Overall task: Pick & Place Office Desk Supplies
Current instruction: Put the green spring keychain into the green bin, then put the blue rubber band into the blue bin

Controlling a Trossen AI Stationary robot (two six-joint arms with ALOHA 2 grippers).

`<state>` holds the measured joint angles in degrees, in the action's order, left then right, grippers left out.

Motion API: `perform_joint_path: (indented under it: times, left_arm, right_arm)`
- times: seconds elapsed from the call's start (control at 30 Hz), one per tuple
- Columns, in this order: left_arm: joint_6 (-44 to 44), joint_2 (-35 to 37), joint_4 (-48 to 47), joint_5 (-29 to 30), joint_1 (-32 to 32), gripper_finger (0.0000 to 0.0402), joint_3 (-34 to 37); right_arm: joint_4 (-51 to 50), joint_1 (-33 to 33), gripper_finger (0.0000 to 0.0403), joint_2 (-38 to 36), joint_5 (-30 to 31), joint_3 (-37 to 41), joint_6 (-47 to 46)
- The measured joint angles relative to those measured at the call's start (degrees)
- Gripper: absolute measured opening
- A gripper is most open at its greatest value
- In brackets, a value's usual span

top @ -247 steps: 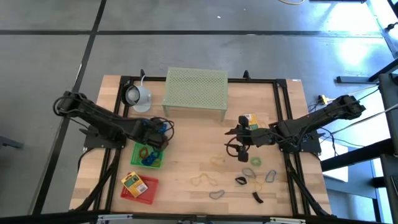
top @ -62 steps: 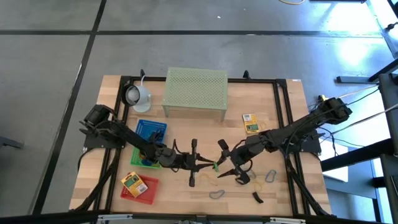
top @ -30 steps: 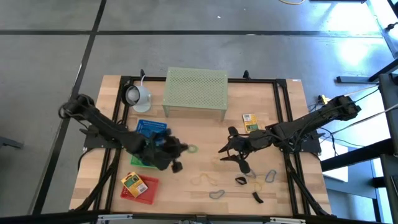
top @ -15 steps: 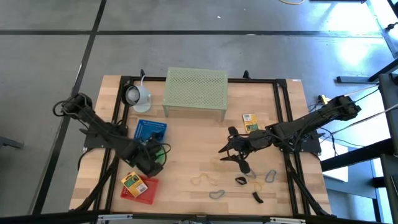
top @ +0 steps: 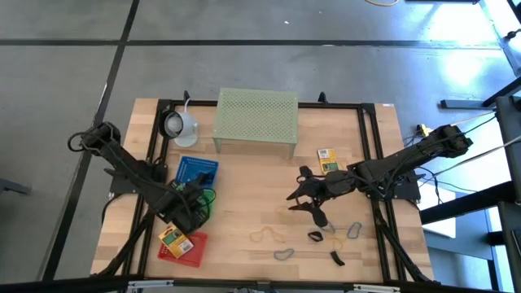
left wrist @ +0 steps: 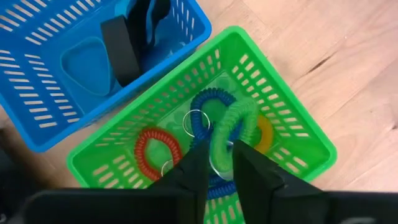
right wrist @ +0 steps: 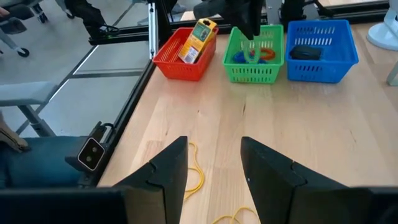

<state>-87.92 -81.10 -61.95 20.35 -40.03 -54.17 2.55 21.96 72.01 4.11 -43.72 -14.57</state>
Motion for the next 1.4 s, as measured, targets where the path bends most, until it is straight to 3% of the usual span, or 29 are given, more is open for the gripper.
perform_joint_path:
  times: [0.2, 0.37, 0.5, 0.63, 0.8, 0.9, 1.03, 1.4]
  left_arm:
    - [0.46, 0.00, 0.01, 0.55, 0.02, 0.0118, 0.00]
    - [2.60, 0.00, 0.02, 1.28, 0.15, 0.0139, 0.00]
    - [2.27, 0.00, 1.19, 5.97, 0.15, 0.0143, 0.02]
    - [3.14, 0.00, 5.62, 14.83, 0.15, 0.0141, 0.02]
    - [11.80, 0.73, 15.89, 23.35, 0.15, 0.0136, 0.02]
    - [19.47, 1.01, 22.82, 26.08, 0.15, 0.0134, 0.02]
    - [28.47, 0.98, 31.86, 27.62, 0.18, 0.0134, 0.02]
    - [45.08, 0.98, 47.14, 29.32, 1.21, 0.0132, 0.02]
  right_arm:
    - [-2.56, 0.11, 0.0151, 0.00, -0.01, 0.00, -3.15]
    - [-14.34, 1.39, 0.0151, 0.01, -0.01, 0.00, -13.03]
    - [-25.46, 3.38, 0.0151, 1.23, -0.01, 0.00, -23.54]
    - [-29.01, 6.94, 0.0151, 3.45, -0.01, 0.02, -30.01]
    - [-29.66, 12.43, 0.0151, 7.06, -0.37, 0.02, -28.50]
    - [-31.89, 14.96, 0.0151, 9.26, 2.60, 0.02, -24.28]
    - [-34.44, 16.37, 0.0151, 12.53, 6.50, 0.02, -22.03]
    - [-33.71, 15.26, 0.0151, 18.75, 4.40, 0.02, -17.24]
